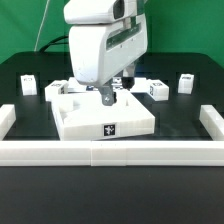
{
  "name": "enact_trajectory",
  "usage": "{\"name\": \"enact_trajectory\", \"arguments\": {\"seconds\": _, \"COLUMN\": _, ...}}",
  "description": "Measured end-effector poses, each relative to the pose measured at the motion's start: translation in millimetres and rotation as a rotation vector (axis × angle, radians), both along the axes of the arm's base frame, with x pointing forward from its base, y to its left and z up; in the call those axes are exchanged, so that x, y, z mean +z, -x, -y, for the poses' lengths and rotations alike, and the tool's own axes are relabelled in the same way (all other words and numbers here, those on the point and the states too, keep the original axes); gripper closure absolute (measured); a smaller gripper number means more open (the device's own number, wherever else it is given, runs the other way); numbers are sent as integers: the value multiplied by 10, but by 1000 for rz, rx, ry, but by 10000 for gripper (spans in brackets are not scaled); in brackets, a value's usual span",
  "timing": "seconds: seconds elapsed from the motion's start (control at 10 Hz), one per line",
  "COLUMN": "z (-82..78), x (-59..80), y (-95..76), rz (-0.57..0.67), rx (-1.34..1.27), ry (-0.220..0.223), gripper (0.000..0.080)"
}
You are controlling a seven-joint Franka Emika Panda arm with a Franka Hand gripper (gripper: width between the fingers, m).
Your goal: Assemble one leg
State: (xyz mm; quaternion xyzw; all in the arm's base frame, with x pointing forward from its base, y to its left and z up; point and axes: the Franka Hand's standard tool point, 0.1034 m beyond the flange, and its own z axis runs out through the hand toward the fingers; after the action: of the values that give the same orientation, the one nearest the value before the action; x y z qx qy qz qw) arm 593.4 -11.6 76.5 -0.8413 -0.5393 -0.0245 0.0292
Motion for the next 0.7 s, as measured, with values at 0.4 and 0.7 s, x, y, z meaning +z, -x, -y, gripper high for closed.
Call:
{"name": "enact_trajectory", "arguments": {"seconds": 0.4, "z": 5, "x": -2, "y": 2, "rz": -1, "rx": -1, "ry": 1, "gripper": 150}}
{"name": "enact_trajectory", "arguments": {"seconds": 0.7, "z": 6, "x": -3, "y": 4, "rz": -1, "rx": -1, "ry": 1, "gripper": 150}}
